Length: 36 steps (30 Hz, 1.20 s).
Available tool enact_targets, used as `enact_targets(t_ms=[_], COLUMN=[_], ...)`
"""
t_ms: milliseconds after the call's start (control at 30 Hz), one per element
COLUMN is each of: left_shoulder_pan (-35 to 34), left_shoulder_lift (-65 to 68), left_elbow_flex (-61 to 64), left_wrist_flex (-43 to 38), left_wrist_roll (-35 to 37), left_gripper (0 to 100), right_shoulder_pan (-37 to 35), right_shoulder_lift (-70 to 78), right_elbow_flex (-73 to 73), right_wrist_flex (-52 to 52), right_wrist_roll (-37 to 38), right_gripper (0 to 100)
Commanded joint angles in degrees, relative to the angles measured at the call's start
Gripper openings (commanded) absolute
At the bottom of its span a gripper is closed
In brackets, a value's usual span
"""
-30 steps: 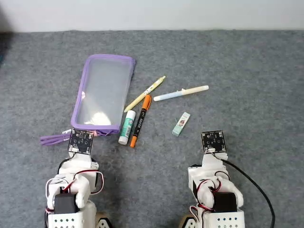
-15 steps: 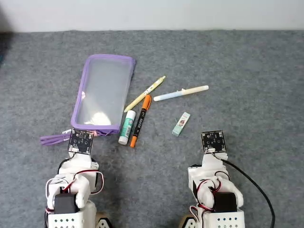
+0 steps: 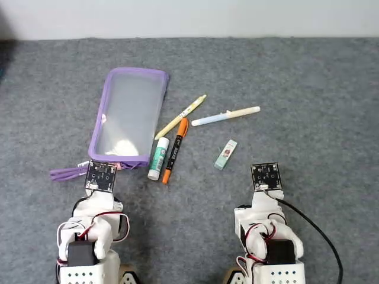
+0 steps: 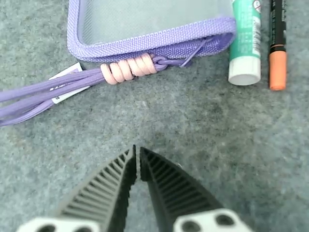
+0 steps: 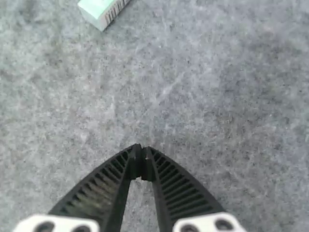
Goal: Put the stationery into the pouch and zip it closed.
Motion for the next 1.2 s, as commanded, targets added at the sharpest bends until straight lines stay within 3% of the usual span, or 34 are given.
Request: enact_targets(t_ms=[0, 533, 733, 933, 1167], left_shoulder_pan=[-0.2, -0.2, -0.2, -0.2, -0.2], left_shoulder_lift=[-0.7, -0.7, -0.7, -0.7, -0.7], left_elbow_flex=[-0.7, -0.7, -0.7, -0.7, -0.7], left_wrist_flex=[-0.7, -0.7, -0.7, -0.7, -0.7], left_wrist_roll=[-0.6, -0.6, -0.6, -0.6, -0.6], left_gripper=[1, 1, 1, 1, 1], right_shoulder_pan=[-0.3, -0.1, -0.5, -8.0, -16.3], right_shoulder_lift=[-0.5, -0.5, -0.2, 2.2, 25.2], right_elbow_flex=[1.0, 0.8, -7.5, -16.2, -29.6], right_wrist_flex=[0.2, 0.2, -1.1, -1.5, -3.7], right_wrist_roll=[0.1, 0.2, -0.1, -0.2, -3.1], right_gripper=[1.3, 1.4, 1.1, 1.0, 1.4])
